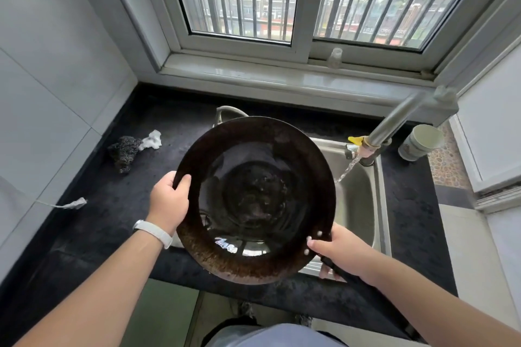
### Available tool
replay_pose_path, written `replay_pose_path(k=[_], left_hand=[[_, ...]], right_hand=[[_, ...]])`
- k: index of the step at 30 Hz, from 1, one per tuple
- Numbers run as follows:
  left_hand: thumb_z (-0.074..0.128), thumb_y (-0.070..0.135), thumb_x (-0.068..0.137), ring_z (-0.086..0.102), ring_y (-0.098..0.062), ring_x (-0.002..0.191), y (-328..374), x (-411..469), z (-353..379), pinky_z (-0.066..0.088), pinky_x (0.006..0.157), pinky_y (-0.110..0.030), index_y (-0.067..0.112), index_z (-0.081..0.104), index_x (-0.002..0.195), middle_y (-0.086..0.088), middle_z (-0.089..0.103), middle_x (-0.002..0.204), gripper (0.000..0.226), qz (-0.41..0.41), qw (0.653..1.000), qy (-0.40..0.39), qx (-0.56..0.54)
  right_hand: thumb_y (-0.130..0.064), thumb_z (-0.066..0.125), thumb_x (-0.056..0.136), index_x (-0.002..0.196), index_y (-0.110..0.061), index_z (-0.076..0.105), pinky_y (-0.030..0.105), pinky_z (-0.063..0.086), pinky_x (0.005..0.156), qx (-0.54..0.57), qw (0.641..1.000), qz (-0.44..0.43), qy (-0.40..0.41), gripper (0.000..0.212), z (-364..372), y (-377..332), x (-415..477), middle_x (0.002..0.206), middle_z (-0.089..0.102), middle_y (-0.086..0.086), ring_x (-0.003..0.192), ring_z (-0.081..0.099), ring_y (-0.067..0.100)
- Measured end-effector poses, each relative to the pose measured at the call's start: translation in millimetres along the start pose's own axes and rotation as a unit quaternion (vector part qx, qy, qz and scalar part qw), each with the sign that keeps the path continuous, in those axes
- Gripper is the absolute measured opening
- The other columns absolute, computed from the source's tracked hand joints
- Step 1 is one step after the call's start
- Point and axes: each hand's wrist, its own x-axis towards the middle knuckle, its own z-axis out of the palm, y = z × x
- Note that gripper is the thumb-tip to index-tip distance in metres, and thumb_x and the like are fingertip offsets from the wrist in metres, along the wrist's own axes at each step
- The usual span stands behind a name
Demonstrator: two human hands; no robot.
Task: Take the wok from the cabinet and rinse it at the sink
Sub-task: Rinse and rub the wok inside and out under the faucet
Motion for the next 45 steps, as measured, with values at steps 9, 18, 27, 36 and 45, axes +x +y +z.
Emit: replay_pose_path(k=[9, 18, 27, 36, 45], left_hand=[[0.057, 0.005, 0.097, 0.052, -0.021, 0.069, -13, -6, 6, 0.041, 0.062, -0.029, 0.004, 0.065, 0.087, -0.006, 0.061, 0.075, 0.013, -0.043, 0.998, -0.031, 0.039], [0.056, 0.008, 0.101, 0.061, -0.015, 0.084, -6, -7, 19, 0.046, 0.069, -0.028, 0.016, 0.071, 0.102, 0.003, 0.069, 0.090, 0.017, -0.044, 0.999, -0.031, -0.003], [0.057, 0.009, 0.100, 0.065, -0.032, 0.102, -1, 3, 20, 0.049, 0.084, -0.038, 0.014, 0.071, 0.111, -0.005, 0.071, 0.099, 0.019, -0.042, 0.998, -0.042, 0.021], [0.066, 0.000, 0.092, 0.059, -0.031, 0.121, 27, -4, 34, 0.041, 0.105, -0.035, 0.002, 0.064, 0.128, -0.015, 0.065, 0.126, 0.037, 0.216, 0.959, -0.027, 0.180], [0.065, 0.010, 0.095, 0.061, -0.014, 0.119, 108, -12, 145, 0.044, 0.105, -0.025, 0.009, 0.066, 0.131, -0.002, 0.069, 0.126, 0.036, 0.328, 0.900, -0.254, 0.137]], right_hand=[[-0.017, 0.053, 0.099, 0.109, -0.002, 0.057, 0.032, 0.047, 0.045, 0.007, 0.999, 0.021, -0.034, 0.018, 3, 13, 6, 0.089, 0.075, 0.020, 0.045, 0.059, 0.021], [-0.018, 0.048, 0.099, 0.076, 0.002, 0.058, 0.029, 0.041, 0.043, 0.003, 0.998, 0.049, -0.046, 0.033, 3, 21, 5, 0.057, 0.064, 0.008, 0.038, 0.048, 0.016], [-0.024, 0.047, 0.099, 0.055, -0.006, 0.052, 0.027, 0.042, 0.051, -0.025, 0.998, 0.032, -0.037, 0.048, -1, 16, 7, 0.042, 0.054, 0.004, 0.031, 0.044, 0.015], [-0.020, 0.045, 0.099, 0.053, -0.005, 0.050, 0.027, 0.042, 0.051, -0.020, 0.998, 0.037, -0.047, 0.049, -11, 10, 6, 0.034, 0.050, -0.002, 0.027, 0.041, 0.011], [-0.016, 0.049, 0.094, 0.054, -0.006, 0.050, 0.022, 0.039, 0.040, 0.014, 0.996, 0.067, -0.052, 0.042, -26, 9, 10, 0.039, 0.051, 0.000, 0.029, 0.042, 0.013]])
